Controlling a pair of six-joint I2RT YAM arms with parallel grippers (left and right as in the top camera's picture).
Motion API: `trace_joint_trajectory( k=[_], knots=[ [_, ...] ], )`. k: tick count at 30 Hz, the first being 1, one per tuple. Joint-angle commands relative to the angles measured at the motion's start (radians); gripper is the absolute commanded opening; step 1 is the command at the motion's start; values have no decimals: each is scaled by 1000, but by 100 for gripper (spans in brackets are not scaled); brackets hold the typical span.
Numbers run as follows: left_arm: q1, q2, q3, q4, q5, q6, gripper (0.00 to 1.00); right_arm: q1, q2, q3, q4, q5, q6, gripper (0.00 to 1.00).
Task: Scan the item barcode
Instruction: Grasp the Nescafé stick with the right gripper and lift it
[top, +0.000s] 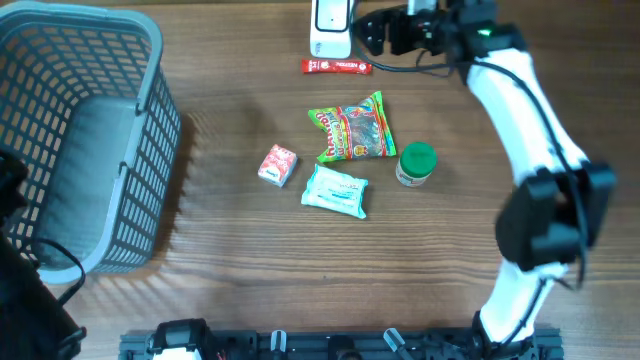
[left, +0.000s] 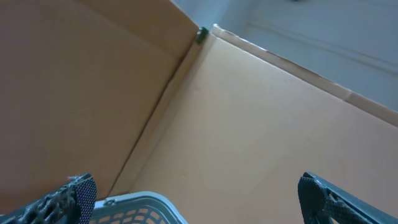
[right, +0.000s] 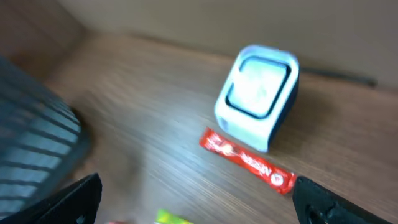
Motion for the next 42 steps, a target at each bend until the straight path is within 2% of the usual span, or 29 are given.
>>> trace_joint_trajectory(
  k=[1, 3, 6, 9, 15, 26, 30, 33, 37, 38, 42],
  knots=[
    [42, -1, -5, 11, 5, -63, 100, 30, 150, 51, 21, 12, -140, 98],
    [43, -1, -5, 11, 2, -59, 100, 41, 185, 51, 40, 21, -175, 100],
    [43, -1, -5, -2, -82, -60, 100, 58, 230, 51, 85, 33, -226, 100],
    [42, -1, -5, -82, -151, -60, 100, 77, 251, 51, 95, 112, -314, 100],
    [42, -1, -5, -176, -160, -60, 100, 105, 312, 50, 112, 238, -466, 99],
    [42, -1, -5, -209, -160, -60, 100, 110, 446, 50, 208, 240, -472, 93],
    [42, -1, -5, -231, -160, -60, 100, 110, 464, 42, 142, 245, -491, 69],
    [42, -1, -5, -234, -160, -60, 100, 111, 464, 41, 82, 325, -494, 50],
    [42, -1, -5, -276, -160, -60, 100, 110, 464, 41, 37, 348, -476, 8],
    [42, -1, -5, -296, -160, -60, 100, 110, 463, 42, 34, 348, -443, 5],
    [42, -1, -5, -337, -160, -60, 100, 110, 398, 50, 5, 288, -298, 5]
  ],
)
